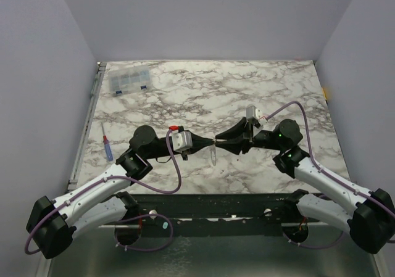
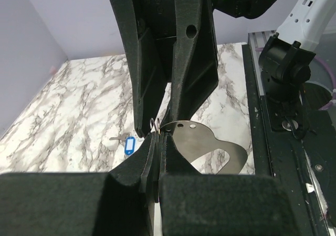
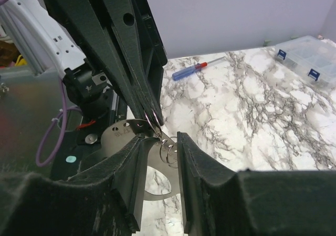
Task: Put the keys on the keyring
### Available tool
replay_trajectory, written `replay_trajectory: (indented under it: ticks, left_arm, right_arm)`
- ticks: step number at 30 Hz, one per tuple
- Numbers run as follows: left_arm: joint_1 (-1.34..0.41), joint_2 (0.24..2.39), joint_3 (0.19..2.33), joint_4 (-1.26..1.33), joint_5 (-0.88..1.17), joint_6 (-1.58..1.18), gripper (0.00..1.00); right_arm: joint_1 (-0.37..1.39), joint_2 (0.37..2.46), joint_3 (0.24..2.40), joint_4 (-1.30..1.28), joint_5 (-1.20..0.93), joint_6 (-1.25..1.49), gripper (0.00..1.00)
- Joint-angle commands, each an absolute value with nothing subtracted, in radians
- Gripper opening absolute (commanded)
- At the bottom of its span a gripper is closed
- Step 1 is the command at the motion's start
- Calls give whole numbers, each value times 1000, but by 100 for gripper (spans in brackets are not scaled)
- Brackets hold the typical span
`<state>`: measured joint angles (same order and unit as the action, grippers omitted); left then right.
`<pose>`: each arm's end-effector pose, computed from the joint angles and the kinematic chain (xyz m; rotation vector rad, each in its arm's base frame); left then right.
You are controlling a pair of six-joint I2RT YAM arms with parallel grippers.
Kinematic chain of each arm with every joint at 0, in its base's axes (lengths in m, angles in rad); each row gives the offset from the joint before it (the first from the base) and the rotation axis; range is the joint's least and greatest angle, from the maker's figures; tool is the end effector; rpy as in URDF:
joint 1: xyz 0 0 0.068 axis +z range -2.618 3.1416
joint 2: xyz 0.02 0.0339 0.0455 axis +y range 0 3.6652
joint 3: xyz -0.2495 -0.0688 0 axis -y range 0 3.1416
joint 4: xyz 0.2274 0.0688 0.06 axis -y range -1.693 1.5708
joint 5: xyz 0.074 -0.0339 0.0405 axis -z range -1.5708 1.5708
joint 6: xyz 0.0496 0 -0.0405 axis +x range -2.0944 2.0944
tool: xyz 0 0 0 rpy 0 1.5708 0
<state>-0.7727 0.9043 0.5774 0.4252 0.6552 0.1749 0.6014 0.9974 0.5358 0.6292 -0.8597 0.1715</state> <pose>0.1315 -0.1704 0.3045 1.1611 1.0564 -0.9550 0.1600 0.1554 0.2933 -1.0360 1.2003 1.2134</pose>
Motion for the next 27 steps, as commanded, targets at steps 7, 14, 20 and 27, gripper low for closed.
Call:
replay_trajectory:
  ticks: [7, 14, 20, 27]
  left_arm:
    - [-776, 913, 564, 416, 682, 166, 0]
    - [-777, 918, 565, 416, 681, 164, 0]
    - [-777, 914, 563, 417, 677, 166, 0]
    - [-777, 865, 560, 394, 649, 191, 0]
  right_arm:
    - [613, 968, 581, 646, -870, 167, 30]
    - [614, 966, 578, 670, -885, 186, 19]
    - [613, 952, 570, 657, -874, 184, 9]
    - [613, 893, 585, 505, -817, 107, 52]
